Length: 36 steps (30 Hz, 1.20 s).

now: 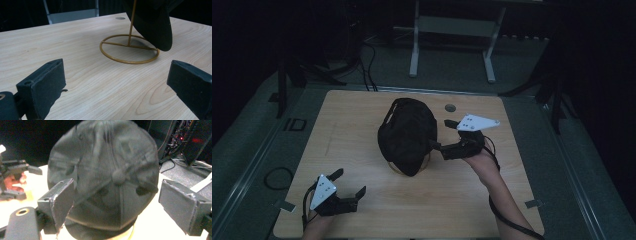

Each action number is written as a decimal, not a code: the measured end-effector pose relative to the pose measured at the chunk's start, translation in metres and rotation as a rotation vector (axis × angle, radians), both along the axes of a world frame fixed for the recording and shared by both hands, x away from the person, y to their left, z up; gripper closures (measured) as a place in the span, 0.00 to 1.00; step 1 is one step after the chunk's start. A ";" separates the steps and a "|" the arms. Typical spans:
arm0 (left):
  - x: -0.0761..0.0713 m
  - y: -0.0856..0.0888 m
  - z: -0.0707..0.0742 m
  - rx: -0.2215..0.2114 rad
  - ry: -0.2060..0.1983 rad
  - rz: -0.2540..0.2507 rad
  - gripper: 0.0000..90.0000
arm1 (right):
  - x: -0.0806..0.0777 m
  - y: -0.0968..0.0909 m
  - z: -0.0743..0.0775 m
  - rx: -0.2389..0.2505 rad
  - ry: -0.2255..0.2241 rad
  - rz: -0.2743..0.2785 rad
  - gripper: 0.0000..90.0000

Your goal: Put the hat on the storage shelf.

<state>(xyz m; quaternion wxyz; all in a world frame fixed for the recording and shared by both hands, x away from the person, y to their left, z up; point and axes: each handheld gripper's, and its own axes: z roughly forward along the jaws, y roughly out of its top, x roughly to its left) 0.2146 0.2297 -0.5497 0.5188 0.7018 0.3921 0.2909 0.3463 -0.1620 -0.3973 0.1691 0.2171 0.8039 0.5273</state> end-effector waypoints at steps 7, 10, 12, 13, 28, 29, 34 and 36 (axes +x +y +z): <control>-0.002 0.001 0.001 -0.003 -0.004 0.001 0.03 | -0.006 -0.010 -0.019 -0.022 0.017 0.003 0.15; -0.001 0.001 0.000 0.007 -0.012 -0.001 0.03 | -0.007 -0.011 -0.024 -0.023 0.022 0.007 0.15; 0.000 0.002 0.000 0.001 -0.011 -0.005 0.03 | -0.009 -0.014 -0.030 -0.013 0.026 0.014 0.15; 0.000 0.002 0.000 0.002 -0.010 -0.001 0.03 | -0.011 -0.017 -0.037 -0.014 0.038 0.019 0.15; 0.001 0.004 -0.001 -0.001 -0.009 -0.009 0.03 | -0.020 -0.031 -0.087 -0.033 0.089 0.061 0.15; 0.001 0.004 -0.001 0.001 -0.008 -0.010 0.03 | -0.022 -0.030 -0.094 -0.052 0.098 0.079 0.15; 0.001 0.002 -0.001 0.003 -0.007 -0.014 0.03 | -0.024 -0.031 -0.105 -0.056 0.116 0.109 0.15; 0.001 0.002 -0.001 0.001 -0.006 -0.016 0.03 | -0.026 -0.031 -0.109 -0.061 0.118 0.115 0.15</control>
